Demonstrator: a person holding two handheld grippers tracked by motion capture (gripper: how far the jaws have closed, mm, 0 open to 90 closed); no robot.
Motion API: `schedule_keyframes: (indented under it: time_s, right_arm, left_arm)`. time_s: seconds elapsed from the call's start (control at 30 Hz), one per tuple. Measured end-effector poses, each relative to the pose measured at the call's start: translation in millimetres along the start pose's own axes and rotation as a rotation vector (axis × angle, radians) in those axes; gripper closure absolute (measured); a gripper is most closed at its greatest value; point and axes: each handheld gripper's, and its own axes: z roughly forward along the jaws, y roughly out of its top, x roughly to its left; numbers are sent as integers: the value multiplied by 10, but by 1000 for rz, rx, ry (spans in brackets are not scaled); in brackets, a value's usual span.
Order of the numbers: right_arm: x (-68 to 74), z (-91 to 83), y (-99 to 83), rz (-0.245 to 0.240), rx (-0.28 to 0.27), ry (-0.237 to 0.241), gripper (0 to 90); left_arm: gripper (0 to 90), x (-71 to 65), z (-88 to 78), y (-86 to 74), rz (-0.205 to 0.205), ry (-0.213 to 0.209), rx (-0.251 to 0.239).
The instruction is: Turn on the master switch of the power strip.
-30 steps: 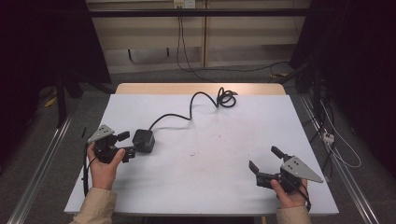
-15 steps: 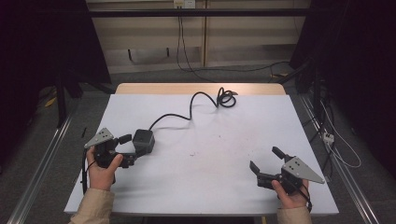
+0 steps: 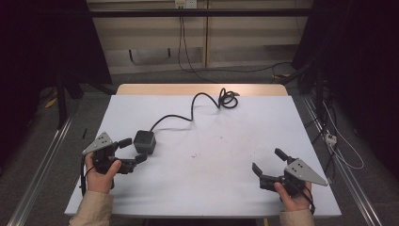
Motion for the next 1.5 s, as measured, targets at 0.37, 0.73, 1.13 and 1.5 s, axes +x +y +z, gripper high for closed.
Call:
schedule_keyframes:
  time_s: [0.37, 0.73, 1.13, 1.5]
  right_arm:
    - [-2, -8, 5, 1, -3, -2, 36]
    - [-1, -9, 2, 3, -1, -2, 36]
    - [-1, -12, -6, 1, 2, -1, 36]
    - [0, -18, -5, -2, 2, -1, 36]
  left_arm:
    - [69, -10, -31, -38, 7, -9, -7]
    - [69, 14, -77, -114, 11, -9, 3]
    - [69, 54, -141, -197, 2, -4, 0]
    - [69, 82, -181, -260, 0, 7, 5]
